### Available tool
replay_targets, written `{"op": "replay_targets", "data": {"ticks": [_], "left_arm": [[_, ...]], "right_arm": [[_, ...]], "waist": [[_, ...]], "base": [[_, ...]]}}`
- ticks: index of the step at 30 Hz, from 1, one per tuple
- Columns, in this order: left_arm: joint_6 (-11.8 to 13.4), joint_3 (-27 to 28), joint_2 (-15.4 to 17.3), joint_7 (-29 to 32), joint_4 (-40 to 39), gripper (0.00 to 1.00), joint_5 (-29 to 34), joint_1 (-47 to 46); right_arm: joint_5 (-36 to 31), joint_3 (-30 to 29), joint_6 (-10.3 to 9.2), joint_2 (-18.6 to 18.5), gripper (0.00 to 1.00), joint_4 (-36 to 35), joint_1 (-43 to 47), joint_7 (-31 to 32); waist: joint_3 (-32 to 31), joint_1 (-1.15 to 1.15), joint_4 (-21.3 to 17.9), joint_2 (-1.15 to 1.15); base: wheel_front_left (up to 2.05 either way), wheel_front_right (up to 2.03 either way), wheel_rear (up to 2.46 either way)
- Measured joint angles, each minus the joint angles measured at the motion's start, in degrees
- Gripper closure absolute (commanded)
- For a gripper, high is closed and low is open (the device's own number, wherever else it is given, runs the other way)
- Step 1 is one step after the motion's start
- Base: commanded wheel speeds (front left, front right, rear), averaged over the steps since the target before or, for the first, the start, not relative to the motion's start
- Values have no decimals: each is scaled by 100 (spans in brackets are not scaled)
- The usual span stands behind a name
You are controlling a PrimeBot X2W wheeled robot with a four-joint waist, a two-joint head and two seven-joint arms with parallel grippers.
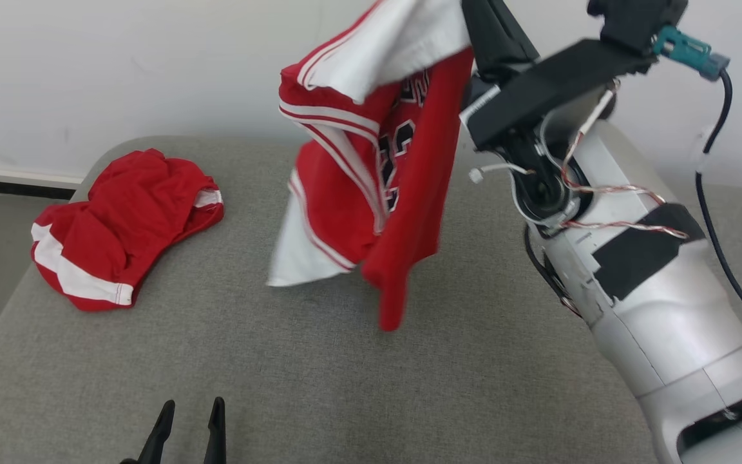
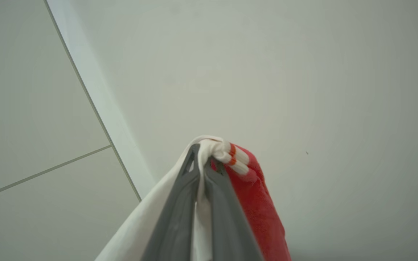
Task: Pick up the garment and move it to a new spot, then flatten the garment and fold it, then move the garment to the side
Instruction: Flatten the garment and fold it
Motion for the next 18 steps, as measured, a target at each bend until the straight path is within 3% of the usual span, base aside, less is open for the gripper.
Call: {"op": "replay_targets", "data": {"ticks": [10, 18], "left_arm": [[-3, 10, -23, 0, -11, 0, -19, 47], [-4, 9, -30, 0, 31, 0, -30, -26]], "right_arm": [[123, 77, -1, -813, 100, 1634, 1487, 710], [119, -254, -1, -1227, 100, 2554, 2040, 425]], "waist": [[53, 0, -227, 0], [108, 0, -426, 0]], "base": [[0, 0, 0], [0, 0, 0]]}}
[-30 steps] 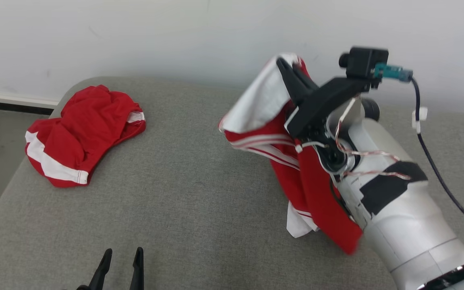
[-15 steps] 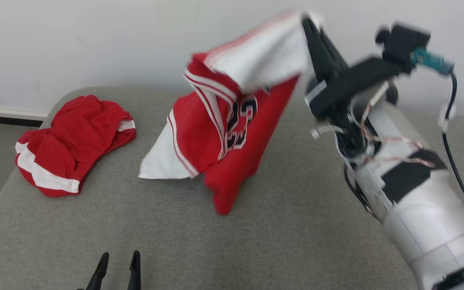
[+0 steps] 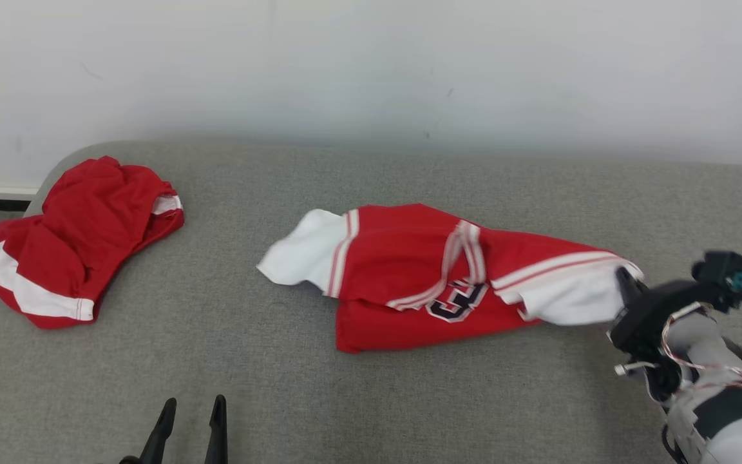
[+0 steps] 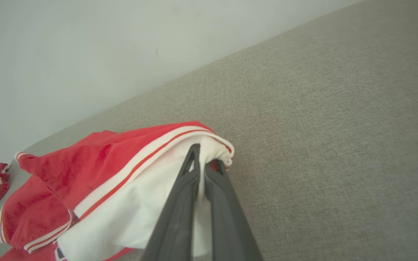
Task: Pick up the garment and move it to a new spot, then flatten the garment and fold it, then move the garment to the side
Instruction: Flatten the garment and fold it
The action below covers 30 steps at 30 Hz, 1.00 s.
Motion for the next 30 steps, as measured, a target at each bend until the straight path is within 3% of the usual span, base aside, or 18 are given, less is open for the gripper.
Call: {"op": "replay_targets", "data": {"ticks": [1, 2, 3, 8, 16, 20, 25, 30], "left_arm": [[-1, -1, 0, 0, 10, 0, 1, -2], [-13, -4, -2, 0, 19, 0, 1, -2], [-30, -12, -1, 0, 25, 0, 1, -2], [-36, -27, -2, 0, 66, 0, 4, 1], [-42, -7, -3, 0, 102, 0, 4, 111], [-43, 30, -8, 0, 86, 0, 3, 159], [-45, 19, -8, 0, 60, 0, -1, 201], [-49, -76, -8, 0, 67, 0, 0, 169]], "right_arm": [[0, -60, 0, -24, 100, 147, 45, -69], [-1, -104, 0, -36, 91, 274, 91, -138], [-18, -119, 0, -41, 0, 412, 129, -187], [-539, 141, 0, -158, 0, 922, 241, -274], [-1589, 407, 0, -541, 0, 1059, 216, -348], [-1958, 561, 1, -108, 0, 1057, -107, -576], [-2362, 911, 1, 543, 0, 1021, -424, -423], [-2776, 1184, 1, 788, 0, 1031, -682, -91]], "waist": [[-12, 0, -16, 0], [-27, 0, -29, 0], [-40, 0, -43, 0], [-114, 0, -84, 0], [-280, 0, -112, 0], [-339, 0, -132, 0], [-335, 0, -103, 0], [-292, 0, 42, 0]], "base": [[0, 0, 0], [0, 0, 0], [0, 0, 0], [0, 0, 0], [0, 0, 0], [0, 0, 0], [0, 0, 0], [0, 0, 0]]}}
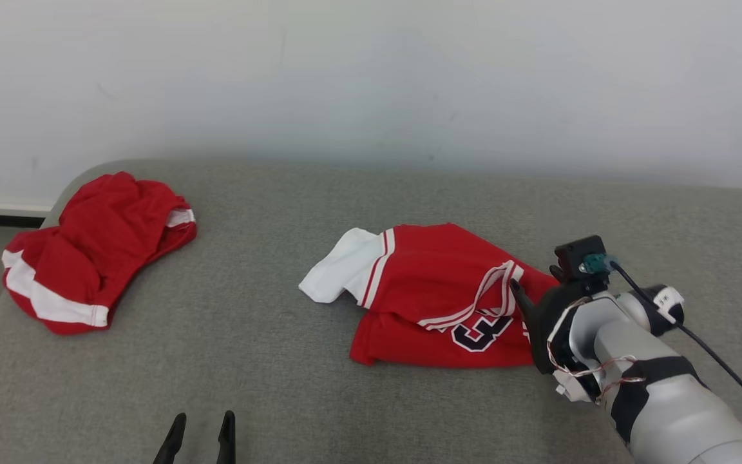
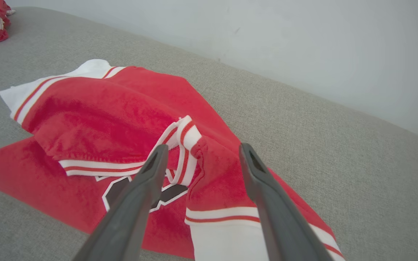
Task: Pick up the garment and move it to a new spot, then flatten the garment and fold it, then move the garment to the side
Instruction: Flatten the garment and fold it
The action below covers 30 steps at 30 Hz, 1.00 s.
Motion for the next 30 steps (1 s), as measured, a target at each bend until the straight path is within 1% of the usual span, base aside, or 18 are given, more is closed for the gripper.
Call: {"op": "replay_targets", "data": {"ticks": [4, 8, 15, 16, 17, 20, 24, 28, 30], "left_arm": [[1, -36, -1, 0, 2, 0, -11, -65], [2, -85, -2, 0, 7, 0, -31, -120], [7, -64, -2, 0, 15, 0, -81, -162], [7, -57, -1, 0, 16, 0, -81, -162], [7, -57, -1, 0, 16, 0, -81, -162], [7, -41, -2, 0, 20, 0, -81, -162], [8, -19, -2, 0, 19, 0, -81, -168], [35, 24, -1, 0, 3, 0, -81, -155], [56, 48, -2, 0, -7, 0, -81, -142]], "right_arm": [[-449, 142, 0, -68, 0, 8, -209, 452], [-771, 15, 0, -293, 0, 22, -261, 789], [-1021, -293, 0, -266, 0, 23, -154, 880], [-1024, -338, 0, -254, 48, 23, -152, 901], [-1024, -338, 0, -254, 100, 23, -152, 901], [-1023, -448, 0, -158, 100, 24, -153, 847], [-840, -591, 0, 141, 100, -145, -166, 606], [-515, -487, 0, 394, 100, -679, -162, 608], [-119, -422, 0, 458, 100, -1163, -152, 665]], "waist": [[63, 0, 161, 0], [145, 0, 328, 0], [257, 0, 543, 0], [264, 0, 557, 0], [264, 0, 557, 0], [269, 0, 571, 0], [250, 0, 547, 0], [208, 0, 473, 0], [184, 0, 420, 0]], "base": [[0, 0, 0], [0, 0, 0], [0, 0, 0], [0, 0, 0], [0, 0, 0], [0, 0, 0], [0, 0, 0], [0, 0, 0], [0, 0, 0]]}}
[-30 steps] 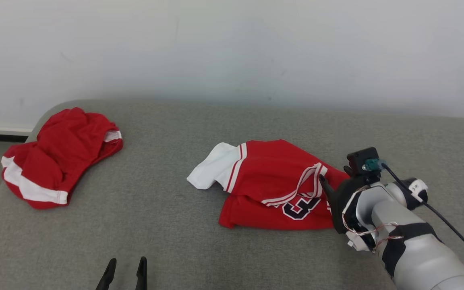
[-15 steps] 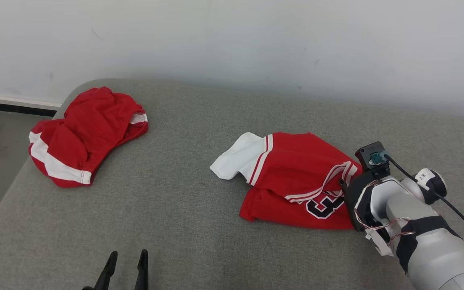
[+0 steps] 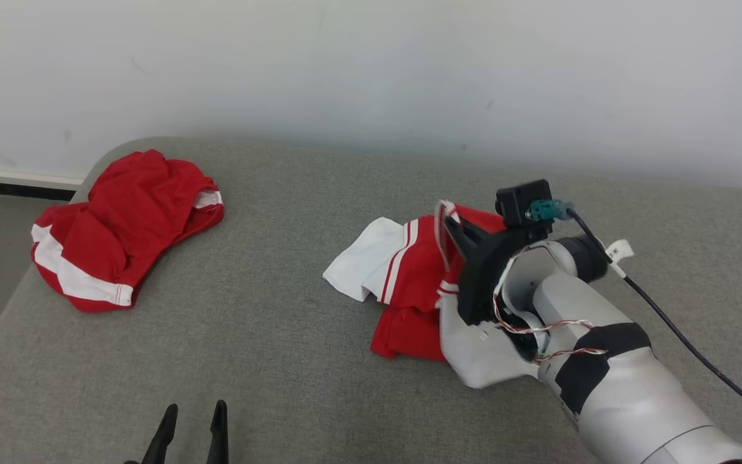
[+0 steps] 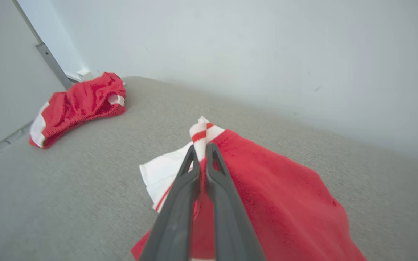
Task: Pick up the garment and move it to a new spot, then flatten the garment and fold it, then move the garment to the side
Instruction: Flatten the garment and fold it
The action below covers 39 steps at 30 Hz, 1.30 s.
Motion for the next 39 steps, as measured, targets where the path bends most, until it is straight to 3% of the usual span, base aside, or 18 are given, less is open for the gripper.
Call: {"op": "replay_targets", "data": {"ticks": [3, 6, 11, 15, 21, 29, 32, 39], "left_arm": [[1, 16, 0, 0, -14, 0, 0, 26], [9, 69, 1, 0, -51, 0, 1, 42], [11, 67, -1, 0, -56, 0, 1, 40], [29, 33, -1, 0, -49, 0, 0, 40], [54, -20, -2, 0, -55, 0, -45, 46], [63, 14, 0, 0, -108, 0, -49, 176], [79, 9, -2, 0, -123, 0, -49, 182], [114, -38, -2, 0, -153, 0, -53, 197]], "right_arm": [[901, 45, 0, 58, 100, -985, 114, 204], [2735, -35, 0, 92, 100, -2548, 286, 703], [3669, -307, -1, 85, 100, -3164, -180, 367], [4421, -504, -1, 88, 100, -3196, -564, -327], [4236, -956, -1, 25, 100, -2306, -577, -1308], [3498, -1226, -1, -599, 100, -1072, 376, -1604], [3365, -1247, -1, -714, 100, -900, 681, -1617], [3243, -1139, -1, -513, 100, -1210, 736, -1382]], "waist": [[-41, 0, -85, 0], [-76, 0, -214, 0], [-84, 0, -382, 0], [-96, 0, -455, 0], [-105, 0, -526, 0], [-108, 0, -660, 0], [-114, 0, -728, 0], [-148, 0, -886, 0]], "base": [[0, 0, 0], [0, 0, 0], [0, 0, 0], [0, 0, 0], [0, 0, 0], [0, 0, 0], [0, 0, 0], [0, 0, 0]]}}
